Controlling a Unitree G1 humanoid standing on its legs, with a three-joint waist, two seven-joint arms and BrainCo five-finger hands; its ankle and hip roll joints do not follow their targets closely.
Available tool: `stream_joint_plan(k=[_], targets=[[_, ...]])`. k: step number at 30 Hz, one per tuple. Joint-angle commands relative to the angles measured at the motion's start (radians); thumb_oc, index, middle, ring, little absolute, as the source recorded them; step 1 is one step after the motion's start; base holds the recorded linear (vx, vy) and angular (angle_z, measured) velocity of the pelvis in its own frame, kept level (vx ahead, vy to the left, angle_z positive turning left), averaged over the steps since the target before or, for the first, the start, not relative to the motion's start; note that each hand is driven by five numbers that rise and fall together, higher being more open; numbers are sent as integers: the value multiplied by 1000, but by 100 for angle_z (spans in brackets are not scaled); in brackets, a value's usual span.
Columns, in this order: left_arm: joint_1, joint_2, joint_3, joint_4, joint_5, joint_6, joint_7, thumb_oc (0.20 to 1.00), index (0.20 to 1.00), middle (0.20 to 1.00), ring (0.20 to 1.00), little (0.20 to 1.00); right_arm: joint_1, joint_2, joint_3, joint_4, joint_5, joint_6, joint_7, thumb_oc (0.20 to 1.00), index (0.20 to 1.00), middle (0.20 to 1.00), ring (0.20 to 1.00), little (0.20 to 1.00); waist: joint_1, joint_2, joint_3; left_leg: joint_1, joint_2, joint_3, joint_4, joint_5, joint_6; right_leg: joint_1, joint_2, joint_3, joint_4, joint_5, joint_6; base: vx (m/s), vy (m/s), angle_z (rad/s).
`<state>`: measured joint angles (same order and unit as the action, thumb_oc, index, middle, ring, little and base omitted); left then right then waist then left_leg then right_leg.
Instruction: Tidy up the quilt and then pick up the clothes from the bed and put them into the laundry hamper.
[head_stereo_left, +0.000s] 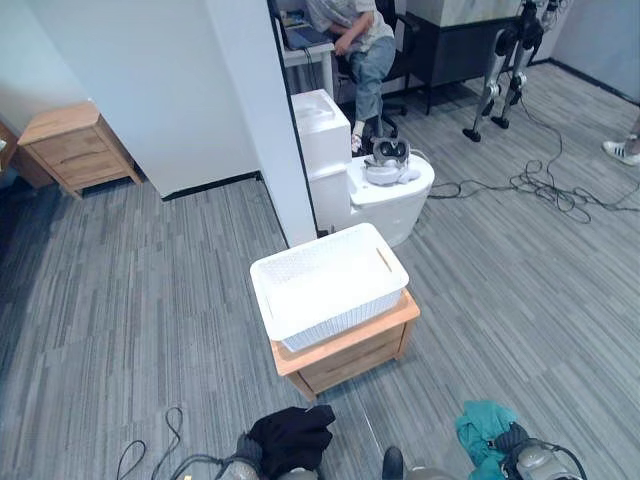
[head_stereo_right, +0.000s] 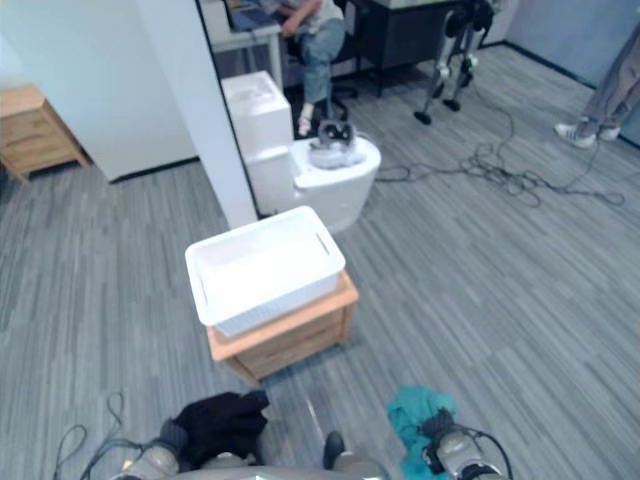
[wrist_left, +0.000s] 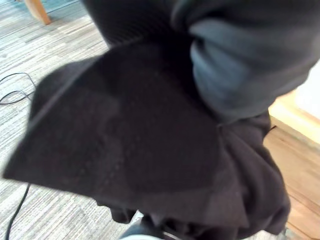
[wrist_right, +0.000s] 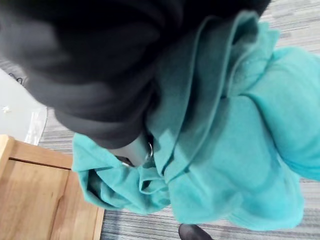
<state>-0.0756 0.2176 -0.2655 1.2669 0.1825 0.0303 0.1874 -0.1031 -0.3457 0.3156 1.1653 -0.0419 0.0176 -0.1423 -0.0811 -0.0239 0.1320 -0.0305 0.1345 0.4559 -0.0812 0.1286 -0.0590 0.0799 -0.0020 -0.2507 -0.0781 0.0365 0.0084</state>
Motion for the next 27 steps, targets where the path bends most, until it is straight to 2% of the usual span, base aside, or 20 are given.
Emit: stream_joint_plan(k=[1, 2, 3, 4, 5, 6, 7, 8, 9, 11, 14, 17, 18, 23, 24, 25, 26, 27], targets=[[-16, 76, 2, 20, 47, 7, 11, 200, 200, 200, 200, 200, -62, -9, -12, -161, -19, -41, 2, 200, 200, 200, 200, 200, -6, -31, 52, 69, -5, -6, 4, -93, 5, -60, -151, 154, 350, -100, 183, 106, 103, 21], [-11, 88, 3, 18, 55, 8, 14, 200, 200, 200, 200, 200, -72, -21, -11, -254, -23, -51, -5, 200, 200, 200, 200, 200, -15, -35, 66, 87, -2, -7, -2, -101, 11, -109, -145, 173, 436, -73, 194, 129, 107, 1], [-6, 101, 13, 11, 68, 4, 26, 200, 200, 200, 200, 200, -79, -59, -10, -427, -55, -64, -13, 200, 200, 200, 200, 200, -27, -34, 85, 112, 4, -8, -6, -117, 17, -198, -129, 212, 536, -70, 190, 214, 108, -4], [-2, 103, 11, 12, 78, 2, 27, 200, 200, 200, 200, 200, -81, -83, -18, -500, -55, -76, -16, 200, 200, 200, 200, 200, -35, -36, 84, 117, 0, -17, -6, -123, 13, -200, -117, 222, 480, -89, 178, 163, 69, 10], [-2, 103, 11, 12, 78, 2, 27, 200, 200, 200, 200, 200, -79, -84, -18, -502, -55, -74, -15, 200, 200, 200, 200, 200, -36, -35, 85, 118, 0, -18, -6, -124, 13, -197, -117, 221, 479, -88, 178, 185, -13, 31], [0, 103, 10, 12, 87, -3, 24, 200, 200, 200, 200, 200, -74, -122, -33, -584, -58, -86, -13, 200, 200, 200, 200, 200, -46, -36, 83, 123, -4, -35, -6, -129, 8, -184, -98, 241, 397, -108, 168, 182, -40, 45], [1, 102, 4, 10, 98, -8, 21, 200, 200, 200, 200, 200, -63, -163, -51, -648, -67, -94, -15, 200, 200, 200, 200, 200, -62, -37, 80, 126, -13, -55, -6, -138, 4, -174, -84, 287, 288, -107, 163, 315, -97, 56], [-13, 104, 7, 11, 107, -4, 20, 200, 200, 200, 200, 200, -64, -265, -79, -764, -99, -108, -18, 200, 200, 200, 200, 200, -73, -48, 72, 128, -35, -109, -6, -168, 3, -155, -88, 380, 96, -85, 163, 270, -114, 63], [0, 105, 19, 14, 123, -7, 31, 200, 200, 200, 200, 200, -64, -279, -102, -768, -100, -112, -32, 200, 200, 200, 200, 200, -71, -53, 78, 136, -35, -110, -6, -167, 2, -151, -93, 382, 94, -56, 180, 236, -133, 122], [-4, 108, 15, 5, 114, -11, 25, 200, 200, 200, 200, 200, -95, -357, -118, -911, -123, -124, -48, 200, 200, 200, 200, 200, -62, -57, 74, 140, -35, -112, -6, -163, 0, -138, -98, 370, 88, -61, 167, 116, -107, 113], [17, 103, 50, -17, 72, -22, 34, 200, 200, 200, 200, 200, -138, -429, -162, -1043, -125, -151, -51, 200, 200, 200, 200, 200, -53, -48, 51, 154, -28, -107, -6, -162, -11, -103, -104, 328, 51, -50, 161, 152, -90, 13], [23, 92, 59, -25, 40, -31, 39, 200, 200, 200, 200, 200, -172, -461, -160, -1101, -114, -163, -37, 200, 200, 200, 200, 200, -44, -43, 38, 155, -18, -110, -6, -154, -21, -85, -106, 312, 27, -39, 157, 106, -73, 9], [34, 83, 70, -37, 0, -44, 55, 200, 200, 200, 200, 200, -251, -488, -107, -1168, -97, -182, -11, 200, 200, 200, 200, 200, -27, -39, 31, 161, -6, -115, -6, -151, -35, -59, -111, 288, 4, -36, 155, 167, -120, 17], [33, 87, 92, -120, -118, -82, 118, 200, 200, 200, 200, 200, -448, -454, 73, -1137, -144, -175, -11, 200, 200, 200, 200, 200, 14, -28, 37, 149, 5, -138, -6, -139, -46, -49, -109, 263, -3, -45, 145, 53, -73, 10], [34, 86, 96, -121, -119, -82, 118, 200, 200, 200, 200, 200, -457, -451, 82, -1130, -145, -176, -14, 200, 200, 200, 200, 200, 9, -27, 38, 148, 5, -139, -6, -139, -46, -49, -109, 262, -3, -45, 145, 34, -56, 14], [44, 96, 106, -210, -165, -105, 153, 200, 200, 200, 200, 200, -524, -396, 155, -1075, -188, -167, -25, 200, 200, 200, 200, 200, 29, -18, 44, 141, 8, -148, -6, -135, -50, -45, -110, 251, -8, -49, 143, 27, -39, 20], [44, 96, 107, -211, -165, -105, 153, 200, 200, 200, 200, 200, -525, -395, 157, -1074, -188, -168, -25, 200, 200, 200, 200, 200, 28, -18, 44, 141, 8, -148, -6, -135, -50, -45, -110, 251, -8, -49, 143, 27, -72, 23], [48, 114, 96, -312, -181, -133, 166, 200, 200, 200, 200, 200, -564, -330, 199, -999, -206, -158, -42, 200, 200, 200, 200, 200, 46, -6, 52, 132, 9, -157, -6, -131, -52, -47, -112, 244, -9, -52, 140, -7, -48, 25]])
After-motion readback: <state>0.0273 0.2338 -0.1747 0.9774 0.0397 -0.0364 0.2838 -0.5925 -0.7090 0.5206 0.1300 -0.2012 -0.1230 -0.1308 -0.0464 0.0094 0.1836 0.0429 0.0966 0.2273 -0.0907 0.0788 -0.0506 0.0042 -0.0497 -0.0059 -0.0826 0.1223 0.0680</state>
